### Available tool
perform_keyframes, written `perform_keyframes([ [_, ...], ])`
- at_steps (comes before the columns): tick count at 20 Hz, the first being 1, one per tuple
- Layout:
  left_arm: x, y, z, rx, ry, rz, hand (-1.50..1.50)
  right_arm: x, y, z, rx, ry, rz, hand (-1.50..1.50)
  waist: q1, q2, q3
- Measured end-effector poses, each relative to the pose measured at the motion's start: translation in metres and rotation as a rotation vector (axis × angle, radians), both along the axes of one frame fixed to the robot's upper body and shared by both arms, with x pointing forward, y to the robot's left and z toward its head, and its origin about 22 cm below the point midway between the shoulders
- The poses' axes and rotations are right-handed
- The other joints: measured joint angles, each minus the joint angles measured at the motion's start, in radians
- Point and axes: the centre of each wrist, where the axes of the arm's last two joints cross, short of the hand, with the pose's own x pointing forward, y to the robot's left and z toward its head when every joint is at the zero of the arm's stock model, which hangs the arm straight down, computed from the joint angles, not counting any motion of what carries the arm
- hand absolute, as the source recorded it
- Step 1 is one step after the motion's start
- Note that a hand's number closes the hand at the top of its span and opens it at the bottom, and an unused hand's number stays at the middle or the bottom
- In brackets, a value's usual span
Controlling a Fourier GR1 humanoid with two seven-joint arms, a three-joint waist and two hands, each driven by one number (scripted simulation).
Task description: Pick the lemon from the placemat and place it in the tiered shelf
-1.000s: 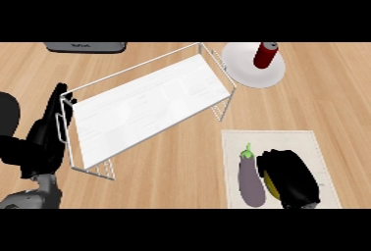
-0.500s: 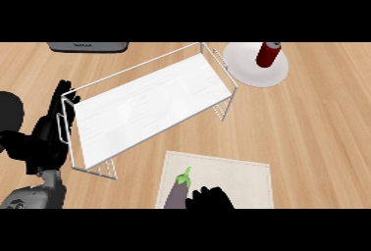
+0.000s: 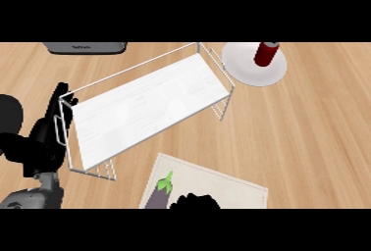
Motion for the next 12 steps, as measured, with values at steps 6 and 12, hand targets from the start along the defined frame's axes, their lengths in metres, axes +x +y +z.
perform_keyframes([
  [6, -0.002, 0.003, -0.001, 0.002, 0.008, 0.013, 0.00, 0.011, -0.002, 0.024, 0.106, -0.167, -0.127, 1.50, -0.011, -0.008, -0.001],
  [12, -0.002, 0.004, 0.000, 0.002, 0.002, 0.005, 0.00, 0.016, 0.000, 0.090, 0.174, -0.310, -0.226, 1.50, -0.004, -0.004, -0.002],
])
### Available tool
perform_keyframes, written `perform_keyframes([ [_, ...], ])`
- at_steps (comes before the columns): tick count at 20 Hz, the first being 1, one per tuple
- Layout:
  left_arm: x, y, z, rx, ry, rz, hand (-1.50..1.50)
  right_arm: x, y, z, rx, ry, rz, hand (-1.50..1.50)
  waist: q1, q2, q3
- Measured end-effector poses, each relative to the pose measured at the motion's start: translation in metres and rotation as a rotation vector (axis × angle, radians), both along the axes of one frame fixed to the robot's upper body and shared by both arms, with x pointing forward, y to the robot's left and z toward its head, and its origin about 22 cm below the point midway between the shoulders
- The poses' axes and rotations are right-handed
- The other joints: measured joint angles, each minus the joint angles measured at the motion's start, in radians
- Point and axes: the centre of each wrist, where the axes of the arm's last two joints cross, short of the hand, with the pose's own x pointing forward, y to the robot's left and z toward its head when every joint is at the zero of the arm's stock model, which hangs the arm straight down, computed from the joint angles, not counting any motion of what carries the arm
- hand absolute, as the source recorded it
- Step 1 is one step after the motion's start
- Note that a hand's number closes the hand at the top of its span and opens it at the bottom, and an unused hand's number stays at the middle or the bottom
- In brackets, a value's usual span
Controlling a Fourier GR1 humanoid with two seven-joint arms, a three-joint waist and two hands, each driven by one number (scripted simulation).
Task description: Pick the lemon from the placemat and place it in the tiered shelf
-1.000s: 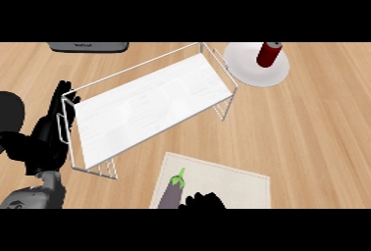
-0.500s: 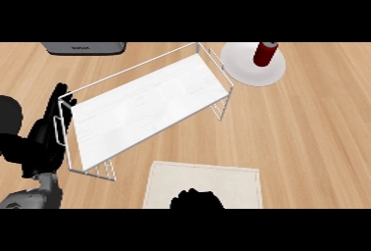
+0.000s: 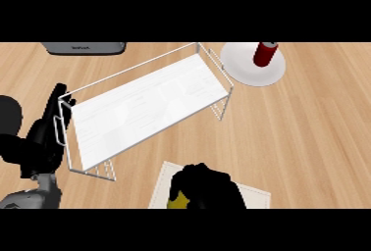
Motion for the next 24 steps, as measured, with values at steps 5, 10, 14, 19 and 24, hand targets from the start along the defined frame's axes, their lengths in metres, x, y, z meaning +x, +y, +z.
perform_keyframes([
  [5, 0.000, -0.002, 0.001, -0.003, 0.000, -0.010, 0.00, 0.004, 0.003, 0.055, 0.126, -0.058, -0.004, 1.50, 0.014, 0.005, 0.000],
  [10, 0.004, -0.010, 0.000, -0.008, -0.009, -0.014, 0.00, 0.032, 0.014, 0.081, 0.163, -0.085, -0.011, 1.50, 0.018, 0.009, 0.002],
  [14, -0.002, -0.008, 0.005, -0.006, -0.010, -0.018, 0.00, 0.059, 0.023, 0.083, 0.175, -0.076, -0.036, 1.50, 0.021, 0.010, 0.002],
  [19, 0.000, -0.009, 0.005, -0.006, -0.012, -0.016, 0.00, 0.094, 0.036, 0.075, 0.204, -0.080, -0.069, 1.50, 0.020, 0.012, 0.003],
  [24, 0.001, -0.007, 0.004, -0.006, -0.012, -0.016, 0.00, 0.124, 0.049, 0.063, 0.244, -0.089, -0.097, 1.50, 0.022, 0.013, 0.003],
])
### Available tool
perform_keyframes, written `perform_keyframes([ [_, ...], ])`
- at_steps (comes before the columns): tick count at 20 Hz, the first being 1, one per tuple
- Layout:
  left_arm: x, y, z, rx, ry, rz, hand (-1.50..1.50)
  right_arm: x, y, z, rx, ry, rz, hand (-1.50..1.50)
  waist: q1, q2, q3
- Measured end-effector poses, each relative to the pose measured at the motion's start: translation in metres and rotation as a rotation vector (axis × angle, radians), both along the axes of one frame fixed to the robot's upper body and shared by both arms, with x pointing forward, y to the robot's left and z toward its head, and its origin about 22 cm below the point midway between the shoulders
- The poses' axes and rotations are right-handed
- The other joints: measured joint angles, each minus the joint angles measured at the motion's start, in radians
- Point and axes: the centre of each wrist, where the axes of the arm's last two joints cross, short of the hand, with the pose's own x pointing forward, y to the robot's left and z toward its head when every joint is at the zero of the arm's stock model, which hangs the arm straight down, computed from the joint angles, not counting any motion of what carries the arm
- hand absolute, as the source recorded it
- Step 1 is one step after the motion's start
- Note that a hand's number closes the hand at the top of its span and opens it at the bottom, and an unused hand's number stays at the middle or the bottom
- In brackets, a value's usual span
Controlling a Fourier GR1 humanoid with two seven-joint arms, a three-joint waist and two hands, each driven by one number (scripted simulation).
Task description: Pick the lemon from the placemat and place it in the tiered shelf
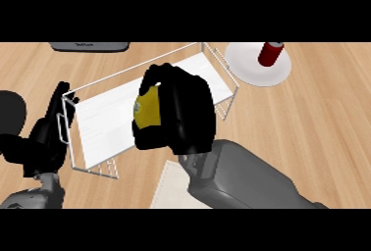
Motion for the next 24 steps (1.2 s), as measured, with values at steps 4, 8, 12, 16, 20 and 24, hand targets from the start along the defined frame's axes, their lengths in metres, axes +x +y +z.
perform_keyframes([
  [4, -0.001, 0.001, -0.001, -0.001, 0.002, 0.001, 0.00, 0.021, 0.004, -0.006, 0.009, 0.001, -0.004, 1.50, -0.002, 0.000, 0.000],
  [8, 0.000, -0.002, -0.003, 0.003, -0.001, -0.012, 0.00, 0.038, 0.010, -0.020, 0.051, 0.007, -0.035, 1.50, 0.006, 0.002, 0.000],
  [12, 0.001, -0.003, -0.003, 0.003, -0.001, -0.015, 0.00, 0.053, 0.010, -0.025, 0.112, 0.064, -0.038, -1.50, 0.008, 0.002, 0.000],
  [16, 0.002, 0.000, -0.001, 0.003, -0.004, -0.014, 0.00, 0.064, 0.012, -0.033, 0.137, 0.100, -0.007, -1.50, 0.007, 0.002, 0.000],
  [20, 0.003, -0.002, -0.003, 0.003, 0.001, -0.007, 0.00, 0.071, 0.015, -0.030, 0.177, 0.106, 0.028, -1.50, 0.005, 0.002, 0.000],
  [24, -0.003, -0.004, -0.003, -0.001, -0.001, -0.003, 0.00, 0.073, 0.014, -0.022, 0.246, 0.071, 0.067, -1.50, 0.001, 0.000, 0.000],
])
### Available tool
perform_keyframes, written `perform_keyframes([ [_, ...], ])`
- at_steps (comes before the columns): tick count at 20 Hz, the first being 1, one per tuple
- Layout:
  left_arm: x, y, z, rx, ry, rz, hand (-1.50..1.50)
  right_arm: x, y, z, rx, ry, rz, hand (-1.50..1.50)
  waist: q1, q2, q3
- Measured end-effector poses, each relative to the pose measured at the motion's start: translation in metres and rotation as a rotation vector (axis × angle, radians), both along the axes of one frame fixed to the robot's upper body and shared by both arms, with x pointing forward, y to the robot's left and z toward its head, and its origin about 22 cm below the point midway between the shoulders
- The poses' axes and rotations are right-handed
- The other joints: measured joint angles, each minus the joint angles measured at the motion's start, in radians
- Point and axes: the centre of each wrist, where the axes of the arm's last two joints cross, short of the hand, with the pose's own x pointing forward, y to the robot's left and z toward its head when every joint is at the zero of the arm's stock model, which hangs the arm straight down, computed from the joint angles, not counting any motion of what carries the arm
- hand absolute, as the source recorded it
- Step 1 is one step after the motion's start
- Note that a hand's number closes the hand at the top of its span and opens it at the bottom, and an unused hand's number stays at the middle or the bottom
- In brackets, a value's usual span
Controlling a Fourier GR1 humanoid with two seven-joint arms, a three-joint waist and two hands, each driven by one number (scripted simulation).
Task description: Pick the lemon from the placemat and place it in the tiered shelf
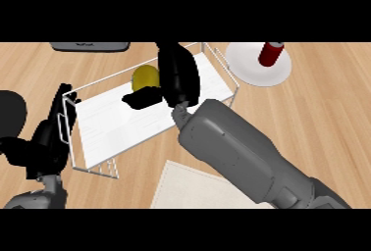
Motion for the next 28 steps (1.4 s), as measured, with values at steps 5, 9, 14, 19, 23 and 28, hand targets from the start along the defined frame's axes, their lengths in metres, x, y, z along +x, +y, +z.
perform_keyframes([
  [5, -0.007, 0.004, 0.002, -0.003, 0.004, 0.000, 0.00, 0.002, -0.008, 0.019, 0.126, -0.038, -0.021, -1.50, -0.007, -0.002, 0.000],
  [9, -0.005, 0.007, 0.002, 0.003, 0.008, 0.020, 0.00, 0.004, -0.035, 0.035, 0.190, -0.050, -0.089, -1.50, -0.022, -0.005, 0.000],
  [14, -0.009, 0.007, -0.001, -0.004, 0.002, 0.036, 0.00, 0.000, -0.092, 0.054, 0.234, -0.013, -0.187, -1.50, -0.036, -0.010, 0.001],
  [19, -0.010, 0.010, 0.004, -0.003, 0.002, 0.035, 0.00, -0.014, -0.161, 0.064, 0.250, 0.014, -0.243, -1.50, -0.037, -0.008, 0.001],
  [23, -0.006, 0.009, 0.004, -0.004, 0.002, 0.037, 0.00, -0.032, -0.209, 0.067, 0.258, 0.029, -0.228, -1.50, -0.034, -0.006, 0.001],
  [28, -0.007, 0.009, 0.000, -0.002, 0.002, 0.023, 0.00, -0.051, -0.255, 0.068, 0.263, 0.030, -0.198, -1.50, -0.028, -0.004, 0.001],
])
